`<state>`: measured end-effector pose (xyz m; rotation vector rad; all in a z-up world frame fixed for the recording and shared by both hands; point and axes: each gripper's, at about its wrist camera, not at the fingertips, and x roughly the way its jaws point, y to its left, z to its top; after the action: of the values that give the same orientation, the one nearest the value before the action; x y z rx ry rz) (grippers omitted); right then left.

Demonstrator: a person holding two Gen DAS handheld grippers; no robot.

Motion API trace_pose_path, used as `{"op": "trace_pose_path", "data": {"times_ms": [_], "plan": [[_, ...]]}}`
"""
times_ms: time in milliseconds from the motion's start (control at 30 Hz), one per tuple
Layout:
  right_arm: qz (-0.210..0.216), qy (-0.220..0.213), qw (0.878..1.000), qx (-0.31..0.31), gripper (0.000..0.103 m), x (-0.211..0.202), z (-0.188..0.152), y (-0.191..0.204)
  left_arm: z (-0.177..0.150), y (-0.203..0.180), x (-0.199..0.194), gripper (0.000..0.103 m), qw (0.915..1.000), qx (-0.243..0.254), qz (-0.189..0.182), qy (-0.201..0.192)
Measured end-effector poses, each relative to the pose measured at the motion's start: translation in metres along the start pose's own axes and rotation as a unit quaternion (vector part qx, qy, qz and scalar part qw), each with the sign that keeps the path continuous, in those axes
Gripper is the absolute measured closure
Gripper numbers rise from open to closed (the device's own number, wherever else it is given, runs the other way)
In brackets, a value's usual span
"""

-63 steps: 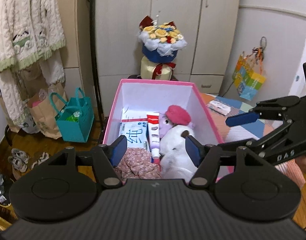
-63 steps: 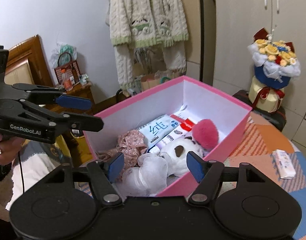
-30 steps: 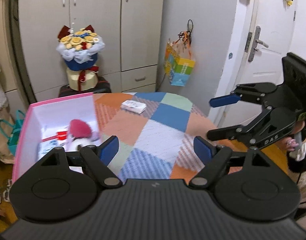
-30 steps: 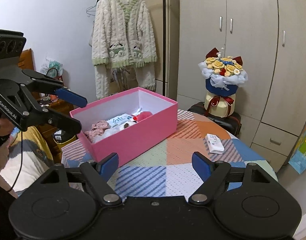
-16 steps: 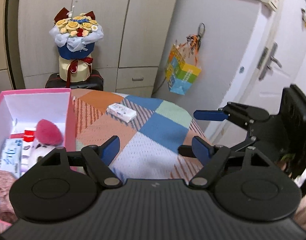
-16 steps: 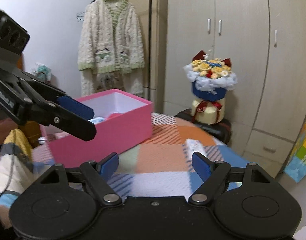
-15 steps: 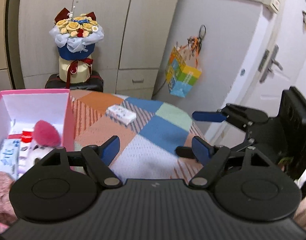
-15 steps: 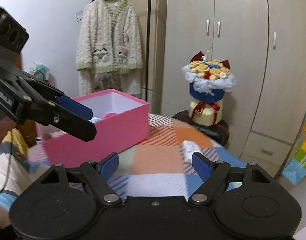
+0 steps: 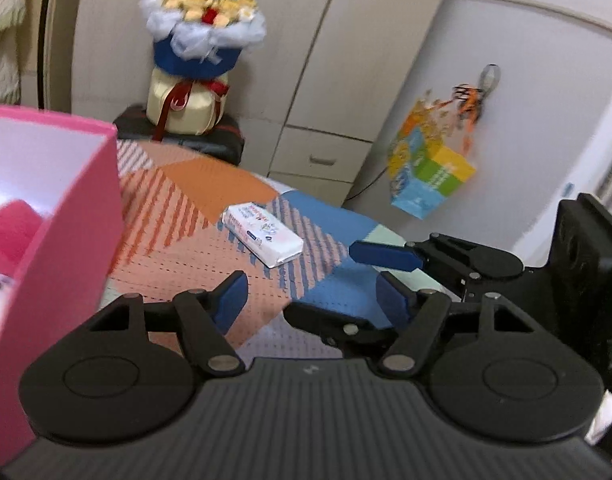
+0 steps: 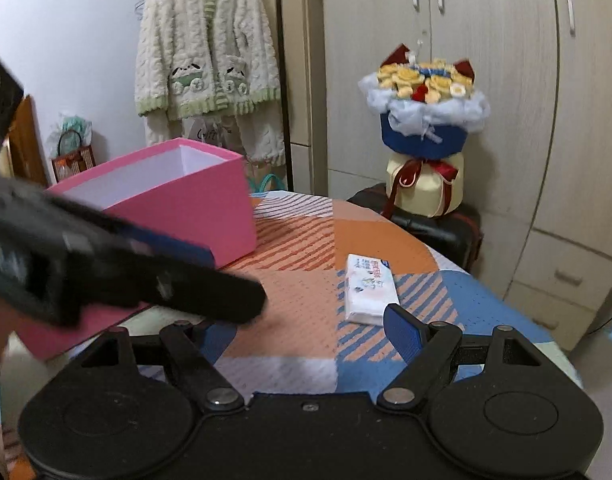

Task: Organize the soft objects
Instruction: 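Move both grippers toward the white wet-wipes pack on the table, then grip the wet-wipes pack between the left and right grippers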

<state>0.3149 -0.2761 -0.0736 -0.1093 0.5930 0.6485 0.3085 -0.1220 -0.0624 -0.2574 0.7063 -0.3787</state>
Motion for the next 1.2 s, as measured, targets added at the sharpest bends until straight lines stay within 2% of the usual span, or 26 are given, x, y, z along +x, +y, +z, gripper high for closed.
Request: {"op": "trace_pose_path", "data": {"times_ms": [100, 200, 367, 533, 700, 800, 833, 867, 900, 1067, 1200], "plan": [[0.013, 0.012, 1.0, 0.008, 0.02, 0.02, 0.002, -0.017, 0.004, 0.006, 0.026, 0.037, 0.9993, -0.03, 0.016, 0.013], [0.018, 0.022, 1.0, 0.009, 0.02, 0.036, 0.002, -0.028, 0.008, 0.014, 0.045, 0.042, 0.9971, -0.064, 0.042, 0.009], [0.014, 0.04, 0.999, 0.015, 0.02, 0.061, 0.0, -0.037, 0.009, 0.022, 0.071, 0.047, 0.9939, -0.089, 0.065, 0.006], [0.015, 0.046, 0.999, 0.023, 0.021, 0.077, -0.002, -0.042, 0.013, 0.027, 0.083, 0.054, 0.9931, -0.1, 0.061, -0.001], [0.006, 0.049, 0.998, 0.039, 0.027, 0.086, -0.003, -0.045, 0.014, 0.032, 0.096, 0.057, 0.9917, -0.113, 0.06, 0.015], [-0.014, 0.044, 0.997, 0.064, 0.038, 0.084, -0.004, -0.044, 0.012, 0.036, 0.103, 0.064, 0.9906, -0.123, 0.052, 0.029], [-0.017, 0.044, 0.997, 0.062, 0.045, 0.082, -0.004, -0.042, 0.012, 0.038, 0.104, 0.067, 0.9901, -0.13, 0.044, 0.03], [-0.029, 0.043, 0.997, 0.051, 0.056, 0.081, -0.004, -0.037, 0.012, 0.039, 0.104, 0.068, 0.9898, -0.133, 0.042, 0.031], [-0.042, 0.043, 0.997, 0.042, 0.057, 0.081, -0.005, -0.034, 0.012, 0.038, 0.104, 0.07, 0.99, -0.131, 0.042, 0.031], [-0.063, 0.029, 0.996, 0.058, 0.058, 0.078, -0.01, -0.029, 0.009, 0.036, 0.105, 0.07, 0.9905, -0.129, 0.03, 0.035], [-0.059, 0.028, 0.994, 0.083, 0.058, 0.071, -0.012, -0.03, 0.007, 0.036, 0.1, 0.067, 0.9908, -0.128, 0.018, 0.042]]}}
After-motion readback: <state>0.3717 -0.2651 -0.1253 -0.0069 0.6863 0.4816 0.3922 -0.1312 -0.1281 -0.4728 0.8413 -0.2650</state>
